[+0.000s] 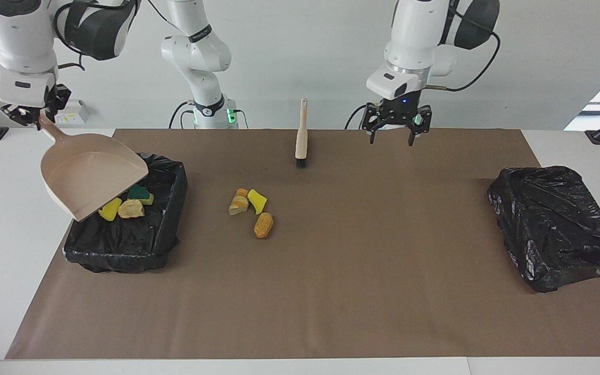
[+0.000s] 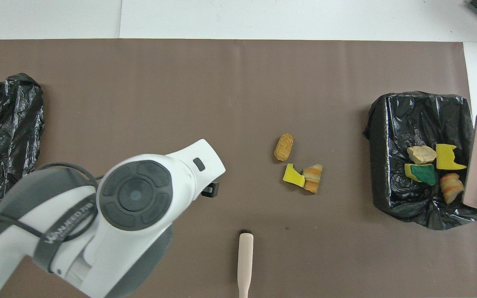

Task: Sweep and dump trash in bin
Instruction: 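Lift the emptied dustpan off the bin while the left gripper withdraws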

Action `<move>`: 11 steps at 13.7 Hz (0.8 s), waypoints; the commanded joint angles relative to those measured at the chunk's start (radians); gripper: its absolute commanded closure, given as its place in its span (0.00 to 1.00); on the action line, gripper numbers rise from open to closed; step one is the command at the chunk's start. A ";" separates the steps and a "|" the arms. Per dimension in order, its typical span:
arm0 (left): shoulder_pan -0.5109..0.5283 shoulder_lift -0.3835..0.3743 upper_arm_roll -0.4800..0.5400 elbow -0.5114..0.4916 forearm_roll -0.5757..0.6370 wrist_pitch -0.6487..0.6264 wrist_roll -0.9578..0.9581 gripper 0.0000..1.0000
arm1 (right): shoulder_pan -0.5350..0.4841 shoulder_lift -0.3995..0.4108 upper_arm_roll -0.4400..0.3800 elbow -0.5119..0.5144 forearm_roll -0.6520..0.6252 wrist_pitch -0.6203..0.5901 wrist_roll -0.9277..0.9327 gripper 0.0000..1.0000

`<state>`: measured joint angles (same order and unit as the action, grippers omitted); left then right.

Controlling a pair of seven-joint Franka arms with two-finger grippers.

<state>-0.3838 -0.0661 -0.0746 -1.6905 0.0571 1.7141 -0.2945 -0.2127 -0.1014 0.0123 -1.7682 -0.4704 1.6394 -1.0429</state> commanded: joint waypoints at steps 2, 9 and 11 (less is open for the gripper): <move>0.163 0.009 -0.011 0.161 -0.078 -0.187 0.148 0.00 | 0.096 -0.003 0.054 0.004 0.136 -0.056 0.361 1.00; 0.288 0.011 -0.010 0.190 -0.091 -0.288 0.264 0.00 | 0.390 0.159 0.054 0.016 0.383 0.031 1.221 1.00; 0.338 0.015 -0.011 0.190 -0.108 -0.284 0.345 0.00 | 0.467 0.257 0.054 0.068 0.433 0.100 1.425 1.00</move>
<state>-0.1068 -0.0639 -0.0739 -1.5226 -0.0237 1.4523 -0.0267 0.2040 0.0546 0.0731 -1.7701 -0.0894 1.6929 0.2144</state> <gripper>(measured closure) 0.000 0.674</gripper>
